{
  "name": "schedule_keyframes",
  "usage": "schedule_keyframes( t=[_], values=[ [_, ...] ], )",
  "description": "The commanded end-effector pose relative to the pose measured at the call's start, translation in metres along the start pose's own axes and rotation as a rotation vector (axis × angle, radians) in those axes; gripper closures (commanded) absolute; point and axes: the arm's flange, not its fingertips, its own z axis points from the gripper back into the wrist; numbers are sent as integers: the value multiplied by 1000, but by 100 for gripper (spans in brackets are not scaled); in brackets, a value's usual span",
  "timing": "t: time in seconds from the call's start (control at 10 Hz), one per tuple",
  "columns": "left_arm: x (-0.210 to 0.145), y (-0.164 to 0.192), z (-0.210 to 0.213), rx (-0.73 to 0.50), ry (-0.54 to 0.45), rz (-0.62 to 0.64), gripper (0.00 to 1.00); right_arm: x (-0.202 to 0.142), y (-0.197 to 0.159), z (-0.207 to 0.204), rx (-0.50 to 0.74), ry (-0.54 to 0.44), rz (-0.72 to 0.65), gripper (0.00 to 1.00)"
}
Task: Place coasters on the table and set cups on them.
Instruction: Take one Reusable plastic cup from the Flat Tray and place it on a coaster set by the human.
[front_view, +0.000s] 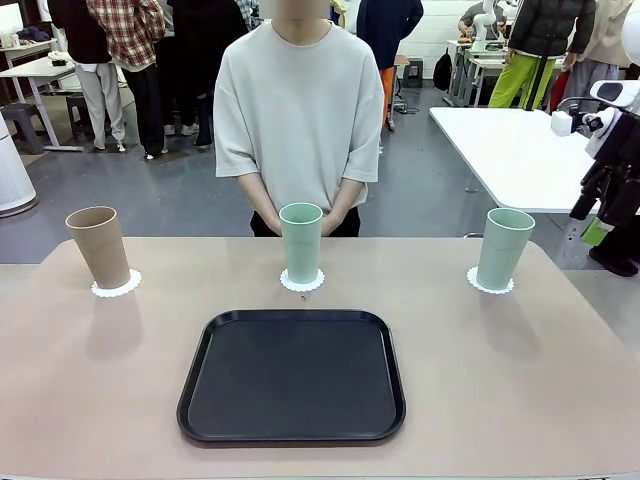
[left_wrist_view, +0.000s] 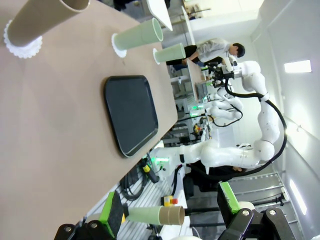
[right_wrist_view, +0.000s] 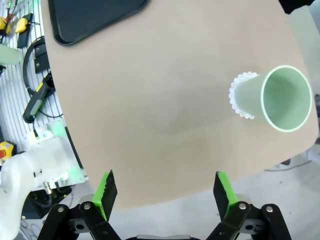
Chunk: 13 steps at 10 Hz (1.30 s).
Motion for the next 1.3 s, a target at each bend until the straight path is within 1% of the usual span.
schedule_keyframes(
  t=[0.0, 1.0, 1.1, 1.2],
  values=[
    [-1, -2, 1, -14, -13, -10, 0, 0, -2, -1, -2, 9, -8, 0],
    [-1, -2, 1, -14, -13, -10, 0, -1, 0, 0, 0, -1, -2, 0],
    [-1, -2, 1, -14, -13, -10, 0, 4, 1, -13, -64, -86, -201, 0],
    [-1, -2, 1, -14, -13, -10, 0, 7, 2, -19, -83, -85, -374, 0]
  ],
)
